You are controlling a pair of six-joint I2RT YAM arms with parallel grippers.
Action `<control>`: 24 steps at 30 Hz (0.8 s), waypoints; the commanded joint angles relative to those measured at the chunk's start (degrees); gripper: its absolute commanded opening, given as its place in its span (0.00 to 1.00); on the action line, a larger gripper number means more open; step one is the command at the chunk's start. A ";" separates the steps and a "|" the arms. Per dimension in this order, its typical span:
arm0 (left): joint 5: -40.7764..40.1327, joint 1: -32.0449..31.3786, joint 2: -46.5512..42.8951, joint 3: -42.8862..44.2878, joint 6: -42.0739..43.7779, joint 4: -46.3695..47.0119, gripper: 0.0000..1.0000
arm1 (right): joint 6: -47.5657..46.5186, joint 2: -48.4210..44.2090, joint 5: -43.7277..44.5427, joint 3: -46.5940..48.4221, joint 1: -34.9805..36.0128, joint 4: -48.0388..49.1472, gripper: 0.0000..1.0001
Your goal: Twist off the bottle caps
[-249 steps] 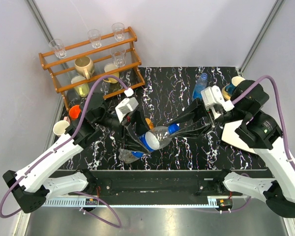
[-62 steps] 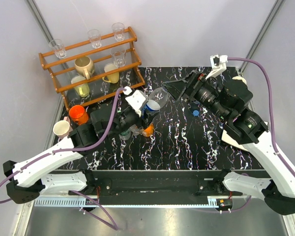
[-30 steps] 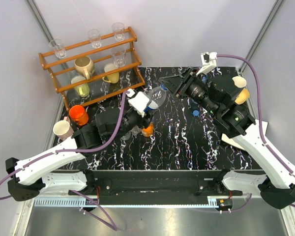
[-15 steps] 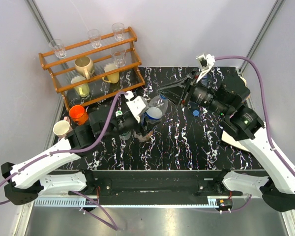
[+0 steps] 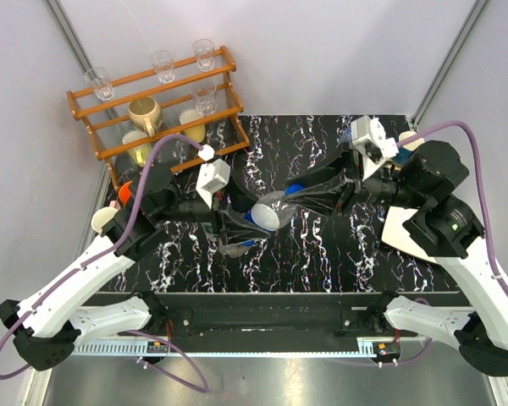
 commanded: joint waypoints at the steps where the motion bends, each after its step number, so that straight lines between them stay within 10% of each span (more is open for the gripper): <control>1: 12.04 2.42 -1.04 0.28 -10.69 15.97 0.55 | -7.32 -0.98 -9.78 0.80 0.34 -4.68 0.00; 24: 20.31 2.51 2.83 0.37 -13.87 18.62 0.55 | -15.59 2.54 -18.14 6.33 0.25 -14.17 0.00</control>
